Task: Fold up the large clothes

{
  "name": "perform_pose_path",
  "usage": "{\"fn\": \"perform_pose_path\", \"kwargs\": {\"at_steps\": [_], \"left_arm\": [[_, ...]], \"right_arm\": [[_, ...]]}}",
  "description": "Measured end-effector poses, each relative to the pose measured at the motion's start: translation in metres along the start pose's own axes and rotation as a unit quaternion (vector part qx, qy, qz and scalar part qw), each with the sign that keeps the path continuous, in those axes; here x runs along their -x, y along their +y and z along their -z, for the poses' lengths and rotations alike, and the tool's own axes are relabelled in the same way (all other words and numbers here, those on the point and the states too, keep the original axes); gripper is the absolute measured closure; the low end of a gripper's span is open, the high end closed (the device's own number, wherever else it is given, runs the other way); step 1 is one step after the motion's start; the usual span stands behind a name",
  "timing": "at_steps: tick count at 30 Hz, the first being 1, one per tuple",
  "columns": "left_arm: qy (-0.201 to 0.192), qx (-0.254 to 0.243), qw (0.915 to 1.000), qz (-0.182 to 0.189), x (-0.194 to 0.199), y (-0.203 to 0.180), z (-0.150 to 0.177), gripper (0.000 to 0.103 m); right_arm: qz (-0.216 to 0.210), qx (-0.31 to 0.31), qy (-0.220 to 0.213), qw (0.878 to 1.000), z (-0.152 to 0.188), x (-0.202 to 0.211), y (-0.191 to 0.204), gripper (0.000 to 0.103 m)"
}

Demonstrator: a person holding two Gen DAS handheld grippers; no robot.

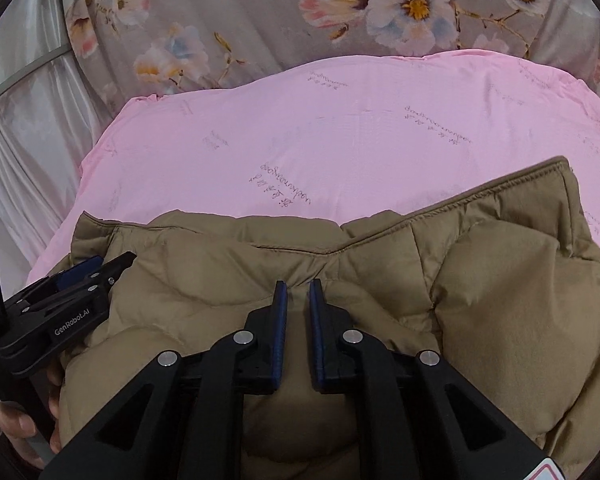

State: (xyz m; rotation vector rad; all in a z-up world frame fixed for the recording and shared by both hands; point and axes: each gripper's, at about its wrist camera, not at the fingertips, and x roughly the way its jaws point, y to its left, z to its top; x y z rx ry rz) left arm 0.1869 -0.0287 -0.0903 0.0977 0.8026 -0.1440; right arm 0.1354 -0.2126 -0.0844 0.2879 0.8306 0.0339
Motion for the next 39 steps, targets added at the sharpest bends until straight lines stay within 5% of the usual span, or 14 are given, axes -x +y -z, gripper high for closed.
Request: {"fn": "perform_pose_path", "kwargs": {"at_steps": [12,18,26,39], "left_arm": [[0.008,-0.016,0.9996,-0.023,-0.005,-0.005,0.0,0.046],[-0.028,0.043,0.9987,-0.001,0.035,0.048,-0.041,0.047],[0.033,0.041,0.9971,-0.055,-0.028,0.07,-0.046,0.046],[0.046,0.041,0.9947,-0.082,-0.054,0.068,-0.027,0.04]], "right_arm": [[0.017,0.012,0.012,1.0,-0.002,-0.001,0.005,0.095],[0.073,0.008,-0.069,0.995,-0.043,0.064,-0.025,0.087],[0.122,-0.082,-0.009,0.989,-0.023,0.013,-0.109,0.091],[0.124,-0.083,-0.01,0.989,-0.012,-0.001,-0.109,0.091]]}}
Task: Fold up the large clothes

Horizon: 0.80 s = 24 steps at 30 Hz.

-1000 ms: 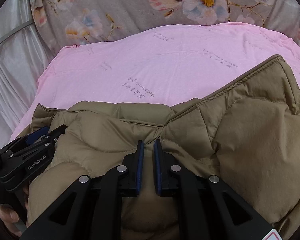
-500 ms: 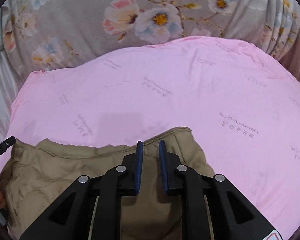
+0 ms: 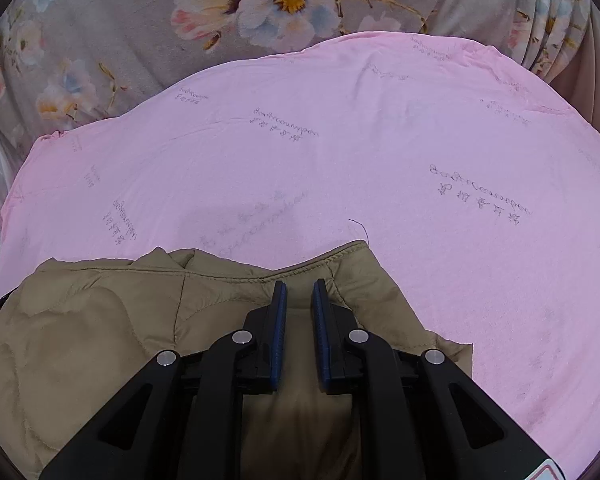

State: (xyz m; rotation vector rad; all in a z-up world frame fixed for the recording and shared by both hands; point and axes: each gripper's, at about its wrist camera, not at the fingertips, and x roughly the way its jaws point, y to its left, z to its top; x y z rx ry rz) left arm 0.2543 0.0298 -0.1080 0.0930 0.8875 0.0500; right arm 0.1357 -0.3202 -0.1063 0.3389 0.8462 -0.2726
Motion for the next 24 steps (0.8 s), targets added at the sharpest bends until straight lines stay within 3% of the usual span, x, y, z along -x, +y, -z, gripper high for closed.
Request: {"fn": "perform_pose_path", "kwargs": {"at_steps": [16,18,21,24], "left_arm": [[-0.013,-0.001,0.9999,-0.01,0.008,-0.001,0.0,0.038],[-0.034,-0.008,0.9991,-0.024,0.028,-0.003,0.001,0.039],[-0.069,-0.009,0.9975,0.011,0.078,-0.015,0.006,0.039],[-0.078,-0.026,0.9956,0.046,0.107,-0.042,0.016,0.038]], "right_arm": [[-0.013,-0.011,-0.014,1.0,0.0,0.008,-0.005,0.089],[-0.018,0.004,-0.033,0.999,0.0,0.03,0.009,0.083],[-0.046,0.048,-0.068,0.995,0.005,0.07,0.049,0.081],[-0.088,0.087,-0.064,0.99,0.019,0.085,0.095,0.078]]}}
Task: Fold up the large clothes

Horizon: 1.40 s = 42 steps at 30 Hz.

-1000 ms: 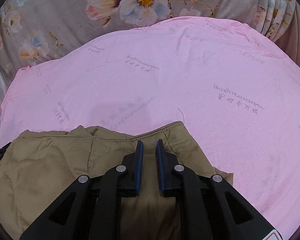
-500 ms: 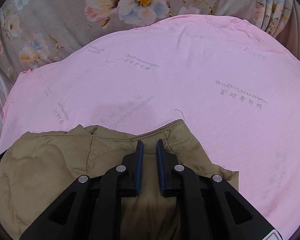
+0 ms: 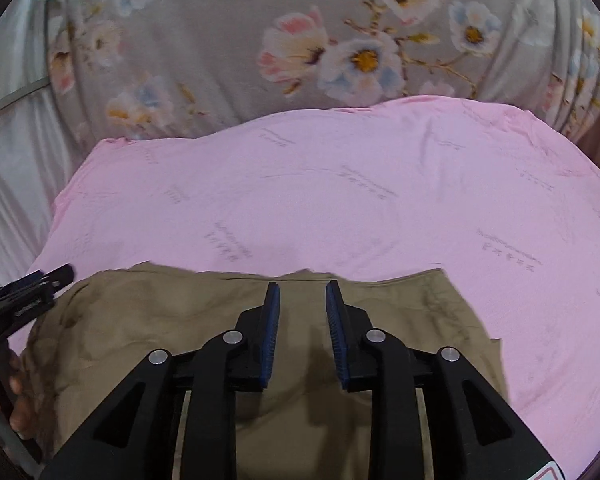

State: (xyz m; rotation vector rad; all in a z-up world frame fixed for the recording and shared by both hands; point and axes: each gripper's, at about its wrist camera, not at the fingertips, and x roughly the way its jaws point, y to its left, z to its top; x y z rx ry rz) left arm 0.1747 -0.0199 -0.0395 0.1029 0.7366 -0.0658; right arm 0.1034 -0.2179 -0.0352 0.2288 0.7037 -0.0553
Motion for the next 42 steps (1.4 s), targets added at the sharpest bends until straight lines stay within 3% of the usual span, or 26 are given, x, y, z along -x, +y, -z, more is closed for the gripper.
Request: {"fn": "perform_pose_path", "kwargs": {"at_steps": [4,11,15,37,42], "left_arm": [[0.017,-0.026,0.9995,0.006,-0.004,-0.037,0.022,0.038],[0.022,-0.009,0.9997,0.005,-0.023,-0.036,0.048,0.032],[0.01,-0.018,0.9997,-0.012,-0.025,-0.042,0.055,0.03],[0.009,-0.019,0.9995,-0.022,-0.032,-0.043,0.058,0.03],[0.015,-0.006,0.9999,0.005,-0.023,-0.035,0.057,0.029]], "right_arm": [[-0.017,0.026,0.028,0.999,0.027,-0.015,0.037,0.078],[-0.032,0.002,0.036,0.999,0.048,-0.031,0.023,0.078],[-0.014,0.018,0.031,0.999,0.053,-0.035,0.029,0.078],[0.001,0.023,0.025,0.999,0.059,-0.041,0.03,0.078],[-0.011,0.008,0.022,1.0,0.058,-0.025,0.027,0.078]]}}
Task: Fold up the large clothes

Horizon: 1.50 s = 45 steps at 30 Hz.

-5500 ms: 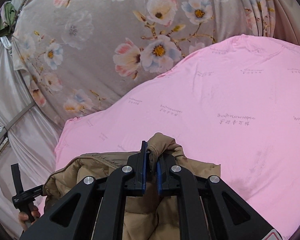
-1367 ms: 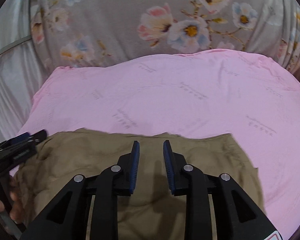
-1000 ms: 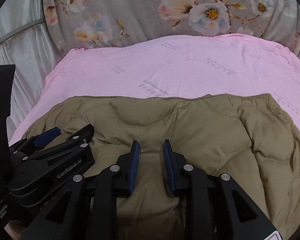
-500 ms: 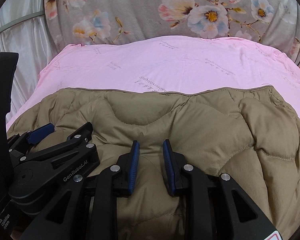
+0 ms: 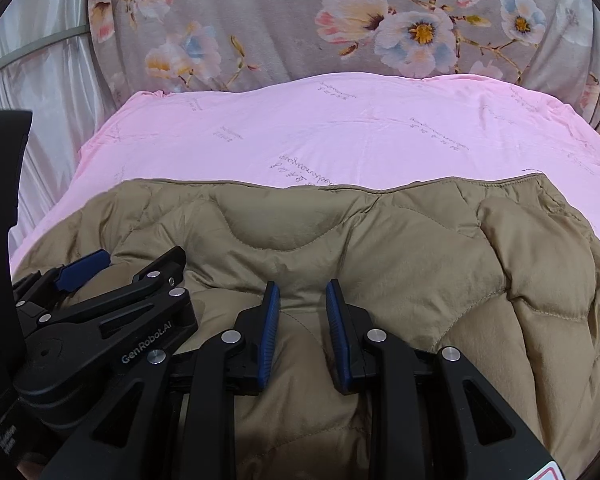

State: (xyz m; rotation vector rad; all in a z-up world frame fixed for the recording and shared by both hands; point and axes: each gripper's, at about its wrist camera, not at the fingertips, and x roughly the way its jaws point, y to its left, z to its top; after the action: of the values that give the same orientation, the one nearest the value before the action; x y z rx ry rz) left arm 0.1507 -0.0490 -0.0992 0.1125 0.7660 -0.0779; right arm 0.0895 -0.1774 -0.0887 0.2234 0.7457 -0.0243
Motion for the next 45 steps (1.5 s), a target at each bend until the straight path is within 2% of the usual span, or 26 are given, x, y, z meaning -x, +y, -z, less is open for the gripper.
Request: {"fn": "perform_pose_path", "kwargs": {"at_steps": [2,4,6,10,14,17,20,21,23,25,26,30,33,34,35,39,41,43,44,45], "left_arm": [[-0.004,0.009,0.9998,0.018,0.02,0.008,0.006,0.029],[-0.028,0.013,0.999,0.031,0.046,0.017,0.019,0.026],[-0.04,0.001,0.9989,0.026,0.064,0.02,0.035,0.024],[-0.019,-0.001,0.9996,0.02,0.058,0.02,0.061,0.023],[-0.016,-0.003,0.9998,0.013,0.055,0.018,0.063,0.022],[-0.01,0.001,0.9997,0.024,0.061,0.025,0.063,0.022],[-0.01,0.035,0.9979,0.054,0.088,0.06,0.068,0.021],[-0.009,0.052,0.9965,0.064,0.096,0.074,0.072,0.015],[-0.006,0.095,0.9927,0.074,0.109,0.11,0.077,0.013],[0.006,0.136,0.989,0.058,0.113,0.141,0.082,0.012],[0.016,0.166,0.9845,0.052,0.112,0.16,0.085,0.012],[0.058,0.258,0.9628,0.054,0.088,0.206,0.099,0.012],[0.09,0.309,0.9409,0.107,0.065,0.215,0.108,0.012],[0.087,0.313,0.9383,0.117,0.062,0.214,0.107,0.007],[0.082,0.311,0.9394,0.119,0.06,0.211,0.104,0.006],[0.081,0.292,0.9414,0.148,0.043,0.192,0.087,0.006],[0.081,0.284,0.9399,0.171,0.04,0.183,0.077,0.018],[0.076,0.28,0.9404,0.177,0.043,0.177,0.068,0.049],[0.067,0.263,0.947,0.172,0.051,0.173,0.061,0.057],[0.057,0.246,0.9515,0.175,0.06,0.17,0.054,0.073]], "right_arm": [[-0.014,-0.006,-0.012,1.0,0.007,0.026,0.003,0.077],[-0.015,0.003,-0.021,1.0,0.02,0.047,0.009,0.076],[-0.02,0.009,-0.02,1.0,0.033,0.055,0.013,0.072],[-0.013,0.018,-0.011,1.0,0.051,0.051,0.018,0.072],[-0.023,0.006,0.002,1.0,0.051,0.043,0.013,0.071],[-0.021,0.008,0.009,1.0,0.049,0.045,0.014,0.071],[-0.016,0.014,0.019,1.0,0.037,0.051,0.021,0.071],[-0.029,0.008,0.016,0.999,0.031,0.053,0.022,0.071],[-0.041,-0.005,0.011,0.999,0.018,0.052,0.024,0.071],[-0.037,-0.007,0.006,0.999,0.003,0.044,0.029,0.071],[-0.032,-0.003,0.006,0.999,-0.003,0.038,0.032,0.071],[-0.022,-0.002,0.027,0.999,-0.017,0.008,0.038,0.071],[-0.013,0.001,0.038,0.999,-0.015,-0.006,0.038,0.071],[-0.012,0.002,0.038,0.999,-0.014,-0.008,0.038,0.071],[-0.011,0.004,0.037,0.999,-0.012,-0.01,0.038,0.071],[-0.006,0.011,0.036,0.999,-0.008,-0.017,0.039,0.07],[-0.001,0.014,0.034,0.999,-0.007,-0.018,0.041,0.07],[0.0,0.015,0.034,0.999,-0.007,-0.019,0.04,0.07],[0.0,0.014,0.033,0.999,-0.007,-0.02,0.04,0.07],[-0.003,0.013,0.034,0.999,-0.007,-0.021,0.039,0.069]]}}
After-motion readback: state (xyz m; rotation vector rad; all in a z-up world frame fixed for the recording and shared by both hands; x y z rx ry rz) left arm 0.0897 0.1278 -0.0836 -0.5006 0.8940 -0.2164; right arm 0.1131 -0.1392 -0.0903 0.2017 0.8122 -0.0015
